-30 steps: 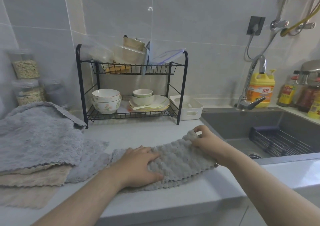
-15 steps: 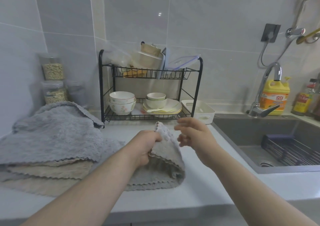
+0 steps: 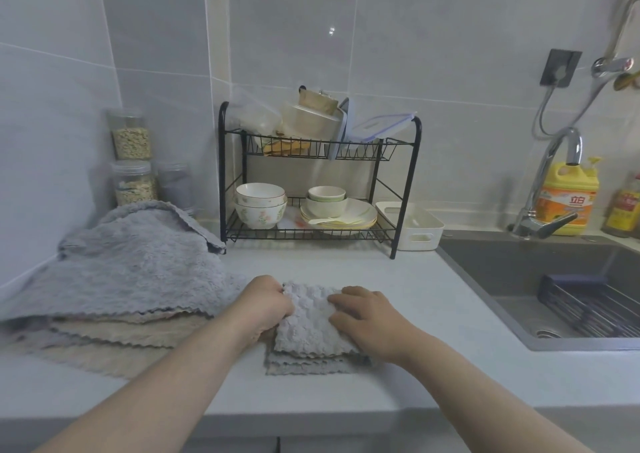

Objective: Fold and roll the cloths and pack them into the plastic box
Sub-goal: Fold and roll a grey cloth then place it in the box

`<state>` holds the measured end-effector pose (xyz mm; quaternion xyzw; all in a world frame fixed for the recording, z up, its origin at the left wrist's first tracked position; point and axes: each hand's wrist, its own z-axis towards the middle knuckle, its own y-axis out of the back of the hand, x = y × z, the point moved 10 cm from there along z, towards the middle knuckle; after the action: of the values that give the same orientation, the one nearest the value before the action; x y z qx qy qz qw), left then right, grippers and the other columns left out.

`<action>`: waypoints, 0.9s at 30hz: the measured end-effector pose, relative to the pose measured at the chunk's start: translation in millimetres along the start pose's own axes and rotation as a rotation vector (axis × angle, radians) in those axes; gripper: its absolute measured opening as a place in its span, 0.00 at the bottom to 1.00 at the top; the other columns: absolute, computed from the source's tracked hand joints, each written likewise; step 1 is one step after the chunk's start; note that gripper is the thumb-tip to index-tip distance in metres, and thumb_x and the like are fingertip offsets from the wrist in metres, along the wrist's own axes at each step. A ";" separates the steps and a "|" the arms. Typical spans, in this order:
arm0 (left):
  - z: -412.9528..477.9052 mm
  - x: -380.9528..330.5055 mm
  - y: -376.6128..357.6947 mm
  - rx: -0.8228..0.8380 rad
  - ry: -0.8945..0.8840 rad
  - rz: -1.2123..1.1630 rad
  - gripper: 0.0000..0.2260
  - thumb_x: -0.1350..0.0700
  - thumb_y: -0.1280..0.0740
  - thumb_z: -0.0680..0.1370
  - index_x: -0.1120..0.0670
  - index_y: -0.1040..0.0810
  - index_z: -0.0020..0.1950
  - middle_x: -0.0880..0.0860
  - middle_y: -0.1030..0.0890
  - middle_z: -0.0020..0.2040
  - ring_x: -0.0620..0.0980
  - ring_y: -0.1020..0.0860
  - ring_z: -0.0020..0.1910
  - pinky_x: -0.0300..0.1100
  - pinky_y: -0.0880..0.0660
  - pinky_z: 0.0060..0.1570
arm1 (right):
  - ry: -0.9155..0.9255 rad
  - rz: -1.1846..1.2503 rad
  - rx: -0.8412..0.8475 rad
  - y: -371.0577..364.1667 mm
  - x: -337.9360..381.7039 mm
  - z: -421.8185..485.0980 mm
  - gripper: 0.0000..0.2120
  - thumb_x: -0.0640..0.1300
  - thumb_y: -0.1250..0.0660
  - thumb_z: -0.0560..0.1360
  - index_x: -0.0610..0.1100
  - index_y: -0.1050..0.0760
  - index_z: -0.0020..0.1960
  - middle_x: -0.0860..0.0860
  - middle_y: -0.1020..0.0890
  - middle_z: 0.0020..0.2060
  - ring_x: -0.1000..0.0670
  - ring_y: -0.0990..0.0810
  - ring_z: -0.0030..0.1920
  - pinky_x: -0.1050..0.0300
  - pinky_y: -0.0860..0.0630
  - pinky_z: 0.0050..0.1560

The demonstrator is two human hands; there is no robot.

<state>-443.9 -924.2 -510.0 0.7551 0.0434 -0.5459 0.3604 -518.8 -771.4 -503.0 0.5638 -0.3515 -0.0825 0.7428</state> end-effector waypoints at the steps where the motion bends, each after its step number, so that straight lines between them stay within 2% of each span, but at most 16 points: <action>1: 1.6 1.0 -0.5 -0.002 -0.028 0.061 0.12 0.66 0.35 0.70 0.51 0.34 0.42 0.54 0.32 0.41 0.51 0.32 0.40 0.43 0.36 0.40 | 0.012 -0.033 0.027 -5.4 0.8 -0.4 0.10 0.57 0.46 0.77 0.59 0.29 0.55 0.57 0.26 0.51 0.49 0.31 0.57 0.52 0.37 0.60; 2: 0.5 1.2 -0.6 -0.006 -0.046 0.120 0.12 0.65 0.35 0.72 0.50 0.35 0.43 0.52 0.32 0.41 0.51 0.32 0.41 0.41 0.34 0.41 | 0.008 -0.061 0.059 -10.0 1.3 -1.7 0.11 0.59 0.48 0.78 0.59 0.30 0.56 0.55 0.27 0.54 0.48 0.32 0.59 0.50 0.37 0.61; 4: -1.0 0.2 1.8 -0.026 -0.074 0.173 0.11 0.64 0.35 0.73 0.51 0.33 0.47 0.50 0.29 0.43 0.52 0.29 0.43 0.41 0.31 0.43 | -0.043 -0.117 0.106 -16.9 -2.8 -3.7 0.20 0.59 0.48 0.80 0.57 0.34 0.69 0.51 0.34 0.70 0.45 0.38 0.70 0.45 0.40 0.68; 6: -1.8 2.6 1.8 -0.012 -0.069 0.118 0.12 0.65 0.34 0.74 0.51 0.30 0.51 0.51 0.26 0.46 0.52 0.25 0.49 0.42 0.28 0.50 | -0.054 -0.160 0.106 -17.1 -2.6 -3.2 0.23 0.59 0.49 0.80 0.57 0.40 0.74 0.52 0.40 0.75 0.45 0.42 0.74 0.43 0.43 0.70; 8: -2.0 6.3 2.2 -0.006 -0.065 0.081 0.14 0.67 0.36 0.74 0.49 0.31 0.51 0.53 0.26 0.49 0.54 0.25 0.51 0.42 0.29 0.50 | -0.053 -0.180 0.143 -22.7 -2.9 -3.7 0.26 0.62 0.52 0.80 0.58 0.45 0.76 0.52 0.43 0.75 0.43 0.44 0.74 0.41 0.43 0.71; 10: -4.1 8.7 3.2 -0.016 -0.070 0.059 0.14 0.68 0.39 0.73 0.48 0.31 0.48 0.57 0.25 0.50 0.52 0.27 0.48 0.42 0.33 0.47 | -0.009 -0.248 0.190 -29.0 0.7 -4.9 0.32 0.69 0.63 0.76 0.58 0.51 0.76 0.53 0.45 0.75 0.40 0.43 0.73 0.41 0.42 0.70; 11: -4.9 8.4 3.1 -0.013 -0.083 0.068 0.14 0.67 0.41 0.72 0.49 0.29 0.50 0.59 0.24 0.55 0.51 0.28 0.48 0.43 0.33 0.46 | -0.001 -0.274 0.214 -31.4 1.0 -5.2 0.33 0.70 0.65 0.75 0.57 0.53 0.76 0.54 0.47 0.76 0.39 0.43 0.73 0.42 0.42 0.70; 12: -6.4 7.3 2.4 -0.006 -0.092 0.106 0.18 0.67 0.42 0.72 0.50 0.29 0.58 0.59 0.26 0.62 0.52 0.27 0.52 0.44 0.32 0.48 | -0.004 -0.282 0.231 -32.4 2.0 -6.0 0.31 0.68 0.63 0.77 0.57 0.54 0.77 0.54 0.49 0.76 0.39 0.43 0.73 0.42 0.42 0.70; 14: -6.5 9.4 3.5 -0.018 -0.080 0.193 0.28 0.65 0.45 0.74 0.49 0.38 0.73 0.57 0.32 0.70 0.54 0.27 0.59 0.44 0.28 0.52 | 0.008 -0.275 0.233 -29.1 8.6 -7.2 0.27 0.62 0.56 0.80 0.58 0.55 0.77 0.55 0.51 0.77 0.40 0.43 0.72 0.43 0.42 0.70; 17: -8.9 12.0 7.3 -0.064 -0.099 0.219 0.25 0.63 0.43 0.74 0.51 0.35 0.71 0.56 0.28 0.62 0.53 0.26 0.48 0.42 0.29 0.39 | 0.035 -0.257 0.224 -27.1 15.9 -7.1 0.25 0.60 0.54 0.80 0.58 0.52 0.76 0.55 0.47 0.75 0.39 0.38 0.70 0.43 0.39 0.69; 18: -11.0 11.4 10.7 -0.088 -0.122 0.277 0.22 0.62 0.42 0.74 0.52 0.34 0.69 0.56 0.29 0.61 0.52 0.26 0.48 0.43 0.29 0.40 | 0.054 -0.223 0.204 -25.3 17.8 -6.2 0.24 0.60 0.54 0.80 0.57 0.49 0.75 0.54 0.42 0.72 0.38 0.34 0.67 0.43 0.36 0.66; 20: -17.3 -1.5 18.9 -0.178 -0.237 0.502 0.20 0.58 0.39 0.76 0.54 0.34 0.68 0.55 0.34 0.67 0.53 0.29 0.59 0.47 0.28 0.56 | 0.066 -0.159 0.154 -21.2 15.8 -4.0 0.21 0.59 0.57 0.79 0.56 0.42 0.69 0.53 0.35 0.66 0.38 0.32 0.64 0.43 0.34 0.64; 21: -22.4 -13.6 19.3 -0.222 -0.368 0.592 0.20 0.57 0.39 0.78 0.54 0.35 0.70 0.53 0.37 0.71 0.53 0.33 0.65 0.47 0.33 0.66 | 0.073 -0.157 0.123 -18.7 13.4 -2.0 0.22 0.60 0.59 0.78 0.56 0.41 0.68 0.53 0.36 0.69 0.39 0.35 0.68 0.43 0.35 0.66; 22: -28.6 -23.6 15.1 -0.192 -0.478 0.618 0.21 0.55 0.40 0.79 0.52 0.36 0.73 0.49 0.40 0.74 0.50 0.38 0.71 0.44 0.41 0.70 | 0.082 -0.173 0.097 -17.4 11.3 -0.4 0.25 0.62 0.61 0.76 0.57 0.42 0.69 0.52 0.38 0.73 0.41 0.40 0.73 0.42 0.38 0.69; 24: -32.0 -26.2 -2.4 0.020 -0.562 0.603 0.23 0.52 0.40 0.81 0.47 0.39 0.76 0.42 0.43 0.76 0.42 0.46 0.75 0.36 0.52 0.70 | 0.084 -0.198 0.089 -18.9 7.8 0.8 0.27 0.62 0.61 0.77 0.57 0.46 0.74 0.52 0.45 0.78 0.46 0.49 0.77 0.43 0.45 0.74; 27: -24.0 -3.1 -23.3 0.262 -0.502 0.636 0.27 0.44 0.37 0.78 0.42 0.41 0.76 0.41 0.46 0.77 0.37 0.49 0.75 0.36 0.54 0.73 | 0.030 -0.185 0.182 -30.0 -0.1 -4.4 0.28 0.61 0.54 0.81 0.55 0.54 0.78 0.56 0.52 0.78 0.51 0.56 0.78 0.46 0.54 0.77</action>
<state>-436.8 -891.9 -515.5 0.6139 -0.3504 -0.5755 0.4112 -507.9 -778.4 -530.5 0.6600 -0.2931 -0.1098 0.6830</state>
